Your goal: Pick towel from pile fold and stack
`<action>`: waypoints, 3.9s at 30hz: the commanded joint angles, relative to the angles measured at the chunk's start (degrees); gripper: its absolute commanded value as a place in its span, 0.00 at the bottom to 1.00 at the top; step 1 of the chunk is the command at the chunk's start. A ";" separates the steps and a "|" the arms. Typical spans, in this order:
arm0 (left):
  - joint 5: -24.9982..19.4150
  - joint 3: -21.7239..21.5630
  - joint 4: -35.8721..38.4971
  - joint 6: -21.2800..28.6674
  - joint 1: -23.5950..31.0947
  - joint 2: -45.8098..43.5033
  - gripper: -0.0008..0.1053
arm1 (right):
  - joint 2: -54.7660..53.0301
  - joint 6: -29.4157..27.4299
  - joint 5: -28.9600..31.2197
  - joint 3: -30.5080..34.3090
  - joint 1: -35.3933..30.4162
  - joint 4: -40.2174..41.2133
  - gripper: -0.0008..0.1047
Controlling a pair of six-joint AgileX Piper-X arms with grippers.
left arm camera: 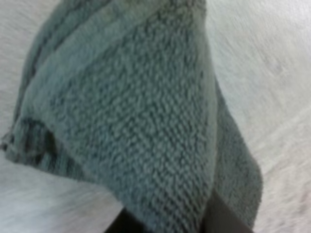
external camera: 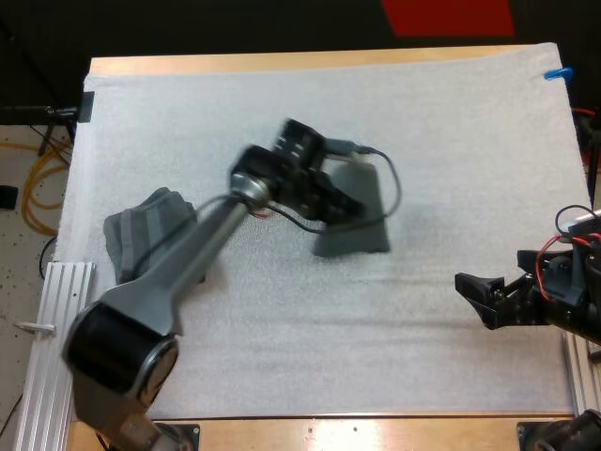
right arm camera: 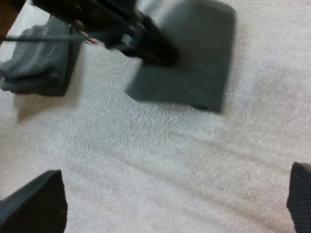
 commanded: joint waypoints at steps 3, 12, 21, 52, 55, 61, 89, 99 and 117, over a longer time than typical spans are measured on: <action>-5.56 -1.64 9.67 7.74 5.27 -3.58 0.01 | -0.16 -0.74 1.19 -0.11 0.20 0.04 0.85; -8.74 -1.77 18.52 13.95 22.73 -11.69 0.01 | -0.16 -0.74 1.96 -0.11 0.20 0.04 0.85; -4.83 0.06 23.53 17.63 38.25 -11.54 0.01 | -0.16 -0.74 1.96 -0.11 0.20 -0.46 0.85; -26.72 4.73 18.86 22.37 46.00 -24.58 0.66 | -0.16 -0.42 1.54 -0.11 0.20 -2.16 0.85; -26.72 4.73 18.86 21.63 43.81 -30.76 0.66 | -0.16 -0.42 0.20 -0.11 0.20 -2.16 0.85; -26.72 4.73 18.35 16.84 35.97 -41.15 0.66 | 0.38 -0.28 -0.01 -0.11 0.03 -2.16 0.85; -33.13 5.89 21.59 18.52 17.50 -59.77 0.66 | 5.43 -9.53 5.19 -0.11 -27.86 -5.99 0.85; -35.75 17.81 21.72 17.22 20.28 -77.06 0.66 | -9.95 -11.20 9.61 1.31 -27.95 -3.58 0.85; -35.49 23.47 35.87 17.25 20.45 -110.31 0.66 | -44.61 -11.18 15.00 18.08 -27.90 -0.65 0.85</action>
